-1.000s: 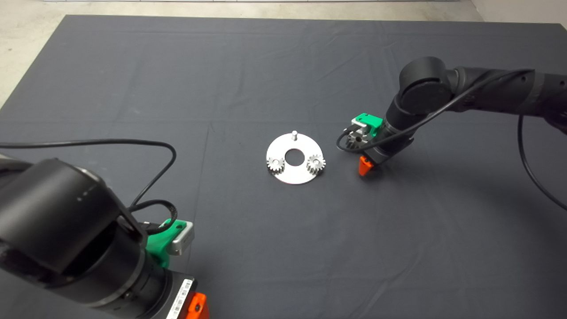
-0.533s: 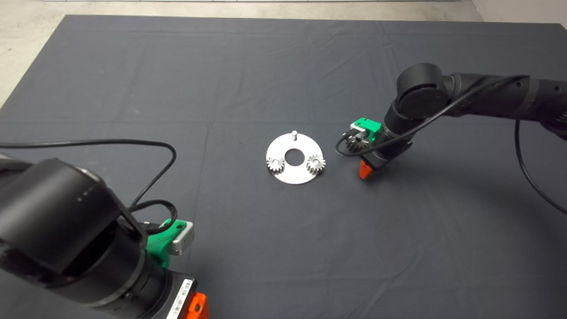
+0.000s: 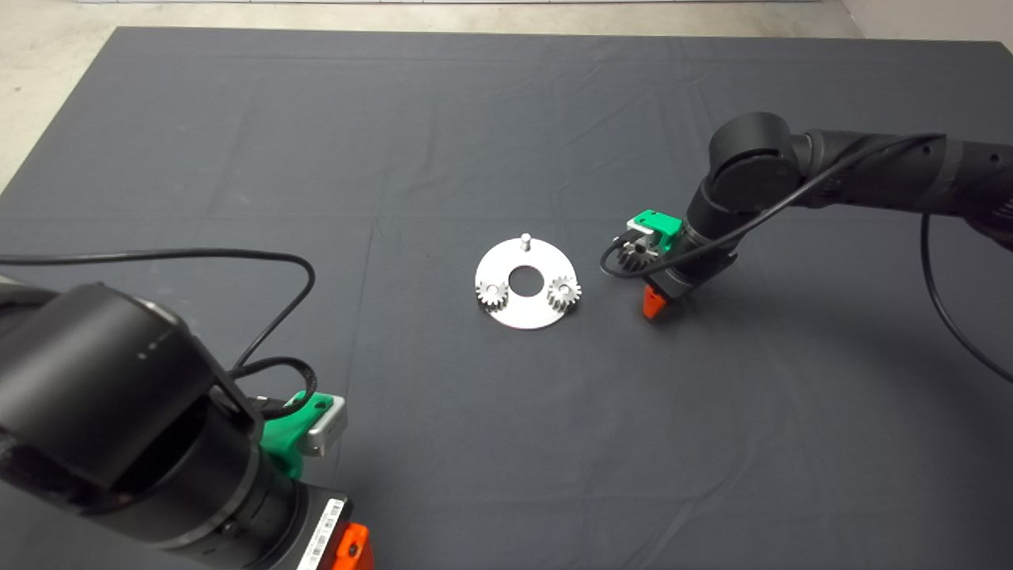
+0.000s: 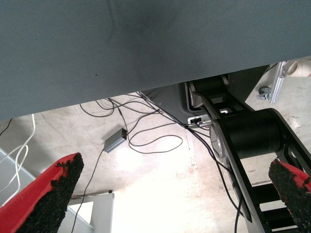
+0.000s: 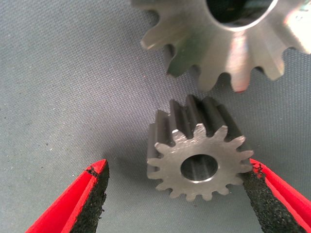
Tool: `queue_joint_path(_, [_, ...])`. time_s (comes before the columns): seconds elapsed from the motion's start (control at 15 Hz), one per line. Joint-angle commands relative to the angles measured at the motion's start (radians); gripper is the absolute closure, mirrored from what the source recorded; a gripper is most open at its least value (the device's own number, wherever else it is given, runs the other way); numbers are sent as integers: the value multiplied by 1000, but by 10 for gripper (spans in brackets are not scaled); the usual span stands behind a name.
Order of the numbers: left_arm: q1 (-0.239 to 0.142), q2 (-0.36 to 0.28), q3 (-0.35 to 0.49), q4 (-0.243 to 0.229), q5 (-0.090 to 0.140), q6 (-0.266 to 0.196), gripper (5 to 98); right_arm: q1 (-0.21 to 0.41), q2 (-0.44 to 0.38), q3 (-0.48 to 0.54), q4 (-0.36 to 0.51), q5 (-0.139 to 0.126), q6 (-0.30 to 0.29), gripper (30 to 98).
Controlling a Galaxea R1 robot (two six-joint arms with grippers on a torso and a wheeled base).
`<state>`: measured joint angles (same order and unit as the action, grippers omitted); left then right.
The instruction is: Remove an incorrectly installed larger gear and replace it with the correct smaller gear
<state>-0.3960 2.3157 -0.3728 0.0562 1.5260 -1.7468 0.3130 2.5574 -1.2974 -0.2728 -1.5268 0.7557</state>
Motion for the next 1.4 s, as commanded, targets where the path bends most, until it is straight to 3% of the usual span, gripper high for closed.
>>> queue_joint_path(0.0, [-8,-3,19,-16,5,-7,54,20,1,-3,-43,-14,-3,578])
queue_joint_path(0.6, [-8,-3,19,-18,6,-8,54,20,-6,-4,-51,33,-3,578])
queue_joint_path(0.73, [-8,-3,19,-18,5,-8,54,20,-7,-6,-52,34,-1,630])
queue_joint_path(0.93, [-8,-3,19,-18,6,-14,54,20,-7,-23,-70,40,-1,633])
queue_joint_path(1.33, [-8,-3,19,-18,6,-13,54,20,-6,-25,-79,42,-4,722])
